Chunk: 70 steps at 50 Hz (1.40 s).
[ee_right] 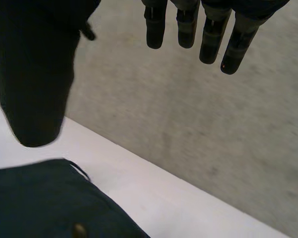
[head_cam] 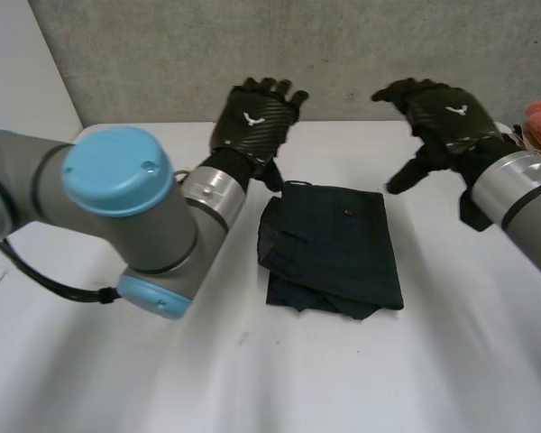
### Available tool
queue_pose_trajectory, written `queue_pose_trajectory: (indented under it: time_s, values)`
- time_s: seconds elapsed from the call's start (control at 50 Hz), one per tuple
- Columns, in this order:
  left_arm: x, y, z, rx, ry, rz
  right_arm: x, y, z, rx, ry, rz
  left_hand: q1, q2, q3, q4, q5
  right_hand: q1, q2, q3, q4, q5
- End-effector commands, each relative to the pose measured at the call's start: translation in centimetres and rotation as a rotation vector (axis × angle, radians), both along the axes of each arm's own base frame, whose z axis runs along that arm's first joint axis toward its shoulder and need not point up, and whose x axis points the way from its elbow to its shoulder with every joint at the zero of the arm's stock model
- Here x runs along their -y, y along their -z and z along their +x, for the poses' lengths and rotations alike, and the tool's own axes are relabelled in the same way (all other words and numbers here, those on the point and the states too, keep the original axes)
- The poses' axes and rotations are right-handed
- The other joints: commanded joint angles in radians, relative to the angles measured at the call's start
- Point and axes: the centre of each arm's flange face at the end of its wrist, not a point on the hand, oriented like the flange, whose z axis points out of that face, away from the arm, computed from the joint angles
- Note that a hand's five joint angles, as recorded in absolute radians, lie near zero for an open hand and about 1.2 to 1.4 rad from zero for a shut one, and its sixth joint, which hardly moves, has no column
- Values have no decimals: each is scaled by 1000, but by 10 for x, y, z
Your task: Fold the laundry.
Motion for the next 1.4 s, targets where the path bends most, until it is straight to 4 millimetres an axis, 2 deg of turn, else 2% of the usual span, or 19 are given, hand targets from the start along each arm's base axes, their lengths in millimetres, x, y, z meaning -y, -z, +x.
queue_pose_trajectory:
  time_s: [0.02,0.14,0.2,0.3,0.38,0.42,0.46,0.56,0.58,0.62,0.68,0.8,0.82,0.9,0.96,1.04,1.1,1.28,1.4]
  values:
    - [-4,50,-34,113,57,186,35,45,-4,-91,34,235,47,37,31,36,19,-23,-43,-36,-60,-62]
    - [1,91,-28,238,-43,302,52,87,5,-144,9,351,115,105,98,104,87,-23,-43,-36,-60,-62]
    - [0,108,-22,321,-81,336,52,110,15,-208,-18,362,112,102,95,101,84,-23,-43,-36,-60,-62]
    - [-7,126,-16,458,-74,333,46,141,25,-355,-57,345,94,84,78,83,66,-23,-43,-36,-60,-62]
    - [-9,128,-14,496,-67,318,44,149,25,-476,-42,296,56,46,39,45,28,-23,-43,-36,-60,-62]
    - [-9,123,-15,478,-68,307,41,145,28,-521,-36,252,53,43,36,42,25,-23,-43,-36,-60,-62]
    - [-5,101,-18,421,-73,255,38,137,31,-534,-34,217,38,29,22,27,10,-23,-43,-36,-60,-62]
    - [-2,47,-20,282,-85,119,33,85,31,-472,17,37,33,23,16,22,4,-23,-43,-36,-60,-62]
    - [-3,39,-19,261,-86,100,27,70,28,-452,35,-20,33,23,16,22,4,-23,-43,-36,-60,-62]
    - [-6,12,-15,197,-92,41,21,58,26,-430,49,-70,30,20,13,19,1,-23,-43,-36,-60,-62]
    - [-12,-15,-8,141,-80,-16,1,51,22,-409,50,-115,30,20,13,19,1,-23,-43,-36,-60,-62]
    - [-33,-32,-10,127,86,-48,-44,77,15,-415,5,-64,50,40,34,39,22,-23,-43,-36,-60,-62]
    - [-39,-39,-9,115,142,-48,-56,90,14,-415,-10,-33,53,43,36,42,25,-23,-43,-36,-60,-62]
    - [-41,-48,3,81,243,26,-85,119,17,-397,-70,15,62,52,45,51,34,-23,-43,-36,-60,-62]
    - [-40,-50,9,61,307,94,-94,132,17,-385,-95,7,62,52,45,51,34,-23,-43,-36,-60,-62]
    - [-43,-50,14,33,432,203,-93,152,20,-351,-91,-54,76,67,60,65,48,-23,-43,-36,-60,-62]
    - [-47,-51,16,22,494,245,-86,158,23,-334,-80,-95,77,67,60,66,48,-23,-43,-36,-60,-62]
    - [-52,-58,20,14,502,236,-60,177,36,-342,-77,-117,77,67,60,66,48,-23,-43,-36,-60,-62]
    - [-54,-57,20,18,504,242,-44,175,49,-321,-81,-161,74,64,57,63,45,-23,-43,-36,-60,-62]
